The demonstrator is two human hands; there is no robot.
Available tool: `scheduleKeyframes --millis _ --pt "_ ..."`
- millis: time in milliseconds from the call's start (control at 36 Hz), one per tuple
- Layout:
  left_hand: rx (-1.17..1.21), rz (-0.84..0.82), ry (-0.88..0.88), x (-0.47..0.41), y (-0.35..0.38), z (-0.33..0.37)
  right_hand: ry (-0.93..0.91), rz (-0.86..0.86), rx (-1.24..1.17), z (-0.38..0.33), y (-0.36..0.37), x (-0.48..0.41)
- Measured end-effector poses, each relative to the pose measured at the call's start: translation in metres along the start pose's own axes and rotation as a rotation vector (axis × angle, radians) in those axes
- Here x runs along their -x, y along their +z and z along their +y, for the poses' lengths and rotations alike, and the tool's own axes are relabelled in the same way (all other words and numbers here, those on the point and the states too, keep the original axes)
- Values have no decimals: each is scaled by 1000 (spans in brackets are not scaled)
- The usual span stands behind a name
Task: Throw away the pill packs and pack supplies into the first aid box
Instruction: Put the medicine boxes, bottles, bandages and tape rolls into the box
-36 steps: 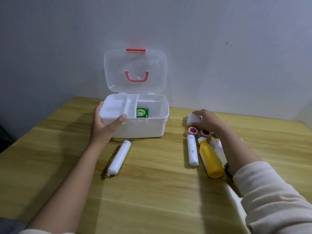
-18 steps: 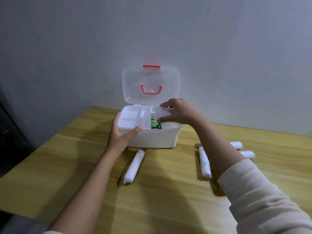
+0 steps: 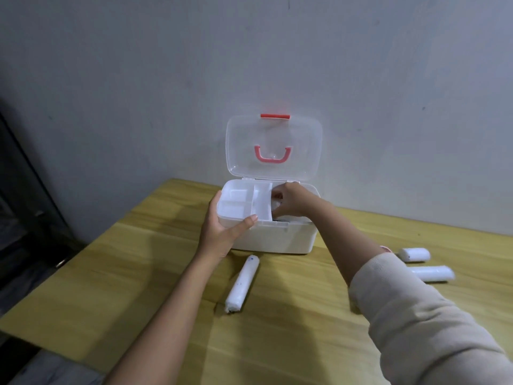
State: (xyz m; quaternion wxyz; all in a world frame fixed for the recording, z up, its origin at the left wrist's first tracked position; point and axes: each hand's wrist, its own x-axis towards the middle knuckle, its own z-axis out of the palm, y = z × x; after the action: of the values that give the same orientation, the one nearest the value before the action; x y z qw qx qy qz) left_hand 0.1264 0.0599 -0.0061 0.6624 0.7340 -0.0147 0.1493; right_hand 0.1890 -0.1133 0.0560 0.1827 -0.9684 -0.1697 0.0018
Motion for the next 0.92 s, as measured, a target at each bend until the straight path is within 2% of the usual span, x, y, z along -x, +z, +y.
scheduleKeyframes --millis 111,222,278,556,750,917 --pt "-23 -9 6 0 -1 0 27 -72 43 4 -11 4" --pt "-25 -7 13 2 -1 2 121 -223 216 6 -23 7" --pt "-21 -5 16 2 -1 3 135 -241 241 8 -24 8" --pt "-14 -6 5 2 -2 1 -14 -68 86 6 -7 12" --pt "-19 2 4 2 0 2 62 -48 142 13 -9 11" --pt "-22 10 -2 1 0 -1 52 19 52 8 -2 9"
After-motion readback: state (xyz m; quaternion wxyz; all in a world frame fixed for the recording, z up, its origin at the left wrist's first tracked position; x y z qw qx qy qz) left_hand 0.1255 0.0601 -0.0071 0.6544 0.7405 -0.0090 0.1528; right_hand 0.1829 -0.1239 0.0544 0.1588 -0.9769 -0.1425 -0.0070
